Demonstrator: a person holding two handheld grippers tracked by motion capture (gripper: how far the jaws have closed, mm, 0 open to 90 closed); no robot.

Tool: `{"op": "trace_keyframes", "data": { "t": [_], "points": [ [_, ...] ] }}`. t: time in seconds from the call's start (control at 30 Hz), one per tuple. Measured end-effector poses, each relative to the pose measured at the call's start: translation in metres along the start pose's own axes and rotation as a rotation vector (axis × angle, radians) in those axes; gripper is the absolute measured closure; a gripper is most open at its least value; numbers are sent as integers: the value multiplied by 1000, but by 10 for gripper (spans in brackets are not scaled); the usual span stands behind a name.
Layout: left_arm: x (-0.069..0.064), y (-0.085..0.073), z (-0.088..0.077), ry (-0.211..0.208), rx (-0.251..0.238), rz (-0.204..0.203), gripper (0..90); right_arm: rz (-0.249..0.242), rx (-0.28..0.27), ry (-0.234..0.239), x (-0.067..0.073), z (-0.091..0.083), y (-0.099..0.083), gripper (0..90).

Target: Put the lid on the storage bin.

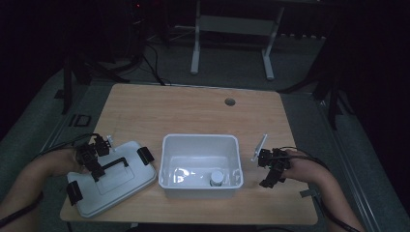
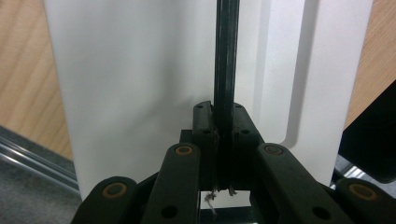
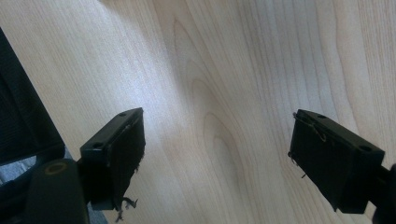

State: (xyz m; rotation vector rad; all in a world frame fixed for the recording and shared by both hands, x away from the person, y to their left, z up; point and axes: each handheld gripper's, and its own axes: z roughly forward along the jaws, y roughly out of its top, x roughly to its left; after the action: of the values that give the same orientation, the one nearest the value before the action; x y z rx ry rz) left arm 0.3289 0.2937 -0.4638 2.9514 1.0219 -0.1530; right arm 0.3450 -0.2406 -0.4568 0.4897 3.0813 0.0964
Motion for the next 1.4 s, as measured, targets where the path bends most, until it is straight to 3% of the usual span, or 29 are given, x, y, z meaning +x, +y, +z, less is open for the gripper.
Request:
{"op": "trace_keyframes", "data": {
  "t": [0.2, 0.3, 0.47, 0.87, 0.9, 1.0, 1.03, 1.17, 1.4],
  "points": [
    [-9, -1, -10, 31, 4, 47, 838, 7, -1, 4, 0, 0, -1, 177],
    [-10, -1, -18, 48, 14, 51, 838, 11, -1, 8, -1, 0, -2, 176],
    [-12, -1, -39, 44, -36, 51, 838, 22, -18, 7, -3, -3, -4, 177],
    [-22, 0, -68, 68, -33, 79, 838, 24, -17, 0, -2, -5, -7, 177],
    [-25, -1, -80, 82, -45, 83, 838, 25, -20, -2, -2, -5, -8, 177],
    [-27, -1, -87, 86, -50, 93, 838, 24, -20, -1, -2, -5, -8, 177],
    [-29, -1, -94, 82, -73, 100, 838, 25, -20, -1, -2, -5, -8, 177],
    [-35, 3, -110, 90, -109, 117, 838, 26, -18, -1, -2, -4, -7, 177],
    [-46, 18, -128, 119, -100, 158, 838, 17, -22, -3, -2, -5, -5, 177]
  ]
}}
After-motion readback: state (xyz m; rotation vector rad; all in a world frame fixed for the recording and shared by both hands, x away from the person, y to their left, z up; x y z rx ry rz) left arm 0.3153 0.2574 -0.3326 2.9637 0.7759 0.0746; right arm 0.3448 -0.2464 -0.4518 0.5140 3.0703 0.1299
